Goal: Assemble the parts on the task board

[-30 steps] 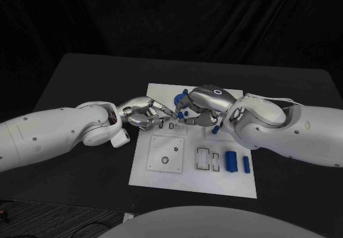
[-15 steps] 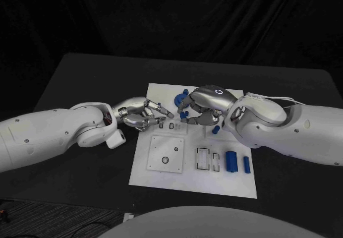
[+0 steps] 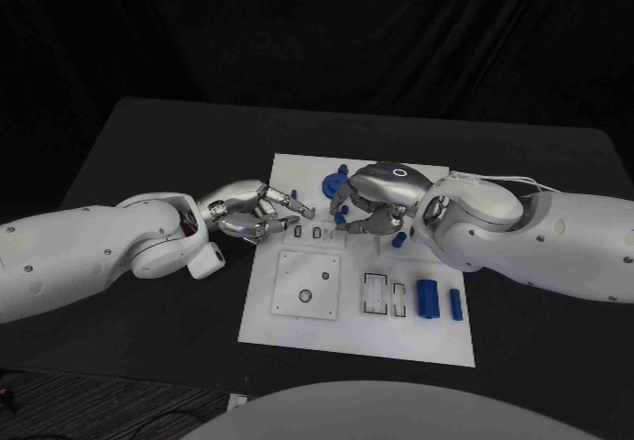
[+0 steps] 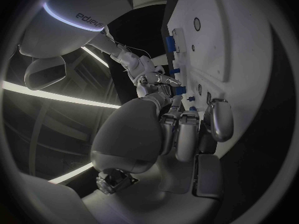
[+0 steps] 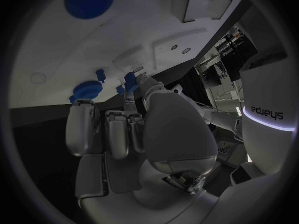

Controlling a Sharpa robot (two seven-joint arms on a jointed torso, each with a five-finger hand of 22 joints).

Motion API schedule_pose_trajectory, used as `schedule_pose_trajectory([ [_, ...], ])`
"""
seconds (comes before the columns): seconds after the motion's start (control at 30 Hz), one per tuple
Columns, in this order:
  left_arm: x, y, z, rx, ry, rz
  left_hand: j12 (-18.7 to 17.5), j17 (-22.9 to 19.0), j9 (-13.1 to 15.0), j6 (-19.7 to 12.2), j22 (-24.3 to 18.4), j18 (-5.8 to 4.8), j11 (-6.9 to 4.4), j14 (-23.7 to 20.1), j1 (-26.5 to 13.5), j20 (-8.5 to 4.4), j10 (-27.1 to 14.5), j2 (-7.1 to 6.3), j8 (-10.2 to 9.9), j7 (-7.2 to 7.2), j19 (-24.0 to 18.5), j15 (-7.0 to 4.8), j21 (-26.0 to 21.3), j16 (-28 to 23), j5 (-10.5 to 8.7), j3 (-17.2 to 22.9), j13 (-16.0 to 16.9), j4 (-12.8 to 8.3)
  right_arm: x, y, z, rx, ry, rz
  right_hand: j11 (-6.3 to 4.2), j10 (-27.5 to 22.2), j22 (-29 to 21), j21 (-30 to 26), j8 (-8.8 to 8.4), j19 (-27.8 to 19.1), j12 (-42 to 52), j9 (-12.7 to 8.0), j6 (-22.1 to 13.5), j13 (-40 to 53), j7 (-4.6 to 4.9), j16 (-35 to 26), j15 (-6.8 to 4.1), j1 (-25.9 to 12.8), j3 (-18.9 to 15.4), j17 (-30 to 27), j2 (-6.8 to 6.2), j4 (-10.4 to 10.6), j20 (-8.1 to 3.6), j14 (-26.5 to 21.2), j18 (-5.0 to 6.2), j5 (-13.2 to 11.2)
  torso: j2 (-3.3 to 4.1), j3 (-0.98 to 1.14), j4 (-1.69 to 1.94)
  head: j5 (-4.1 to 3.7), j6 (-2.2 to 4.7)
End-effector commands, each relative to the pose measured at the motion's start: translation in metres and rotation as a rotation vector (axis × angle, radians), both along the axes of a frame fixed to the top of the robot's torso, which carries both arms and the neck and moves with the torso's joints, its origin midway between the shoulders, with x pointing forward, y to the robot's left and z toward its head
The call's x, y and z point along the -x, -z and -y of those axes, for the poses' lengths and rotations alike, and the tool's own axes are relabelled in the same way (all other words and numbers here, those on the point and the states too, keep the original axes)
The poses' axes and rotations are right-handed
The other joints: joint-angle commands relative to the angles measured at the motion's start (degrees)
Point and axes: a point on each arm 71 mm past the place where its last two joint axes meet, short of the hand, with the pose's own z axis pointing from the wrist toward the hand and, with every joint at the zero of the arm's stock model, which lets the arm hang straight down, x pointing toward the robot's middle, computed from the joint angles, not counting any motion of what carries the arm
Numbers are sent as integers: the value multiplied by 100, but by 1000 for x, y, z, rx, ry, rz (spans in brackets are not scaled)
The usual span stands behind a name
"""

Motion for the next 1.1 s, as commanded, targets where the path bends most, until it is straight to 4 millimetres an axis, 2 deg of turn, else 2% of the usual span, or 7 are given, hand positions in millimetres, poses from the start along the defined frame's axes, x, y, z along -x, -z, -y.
schedule_pose_trajectory([
  [0.03, 2, -3, -1, 29, -12, 34, 20, 1510, 9, 48, 10, 34, 38, 595, -36, 4, 590, -16, 26, 8, -14, 41, -29, 15, 6, 18, 1500, -2, -1, 7, 1, 50, 16, -39, 35, 587, 1094, -27, 14, 1, 15, 310, 80, 1510, -49, -40, 39, 1, 22, 1190, 69, 3, 32, 528, 1, 5, -6, 0, -3, -1, 2],
  [0.23, 3, -4, -6, 30, -23, 39, 20, 1510, 14, 65, 3, 37, 40, 595, -34, 5, 590, -19, 34, 11, -23, 42, -36, 15, 10, 18, 1500, -7, -3, 13, 1, 66, 21, -54, 35, 587, 1094, -27, 14, 1, 15, 310, 80, 1510, -49, -40, 39, 1, 22, 1190, 69, 3, 32, 528, 1, 5, -5, 11, 0, 12, 2],
  [0.43, 3, -4, -6, 27, -21, 35, 20, 1510, 15, 70, -10, 41, 41, 595, -35, 6, 590, -20, 36, 12, -42, 43, -44, 15, 11, 18, 1500, -7, -3, 15, 1, 67, 22, -58, 37, 587, 1092, -34, 12, -3, 15, 310, 76, 1510, -47, -43, 40, 1, 24, 1186, 72, 3, 34, 526, 2, 4, -2, 4, -3, 19, 2],
  [0.83, 1, -3, -3, 29, -13, 34, 20, 1510, 19, 83, -19, 44, 43, 595, -37, 7, 590, -17, 41, 14, -55, 44, -51, 15, 12, 18, 1500, -6, -3, 17, 0, 64, 21, -59, 43, 587, 1089, -44, 0, -8, 15, 308, 59, 1510, -39, -44, 45, -2, 24, 1184, 68, 1, 39, 525, 4, 1, 1, 8, -1, 20, 2],
  [1.1, 0, -3, 0, 31, -5, 34, 20, 1510, 21, 94, -21, 44, 44, 595, -38, 8, 590, -13, 45, 15, -58, 46, -55, 15, 13, 21, 1500, -6, -3, 19, 0, 62, 19, -60, 93, 587, 1087, -56, -155, -15, 15, 258, -117, 1510, 26, -45, 90, -76, -27, 1181, 34, 30, 88, 523, 8, -452, -3, 7, -9, 25, 2],
])
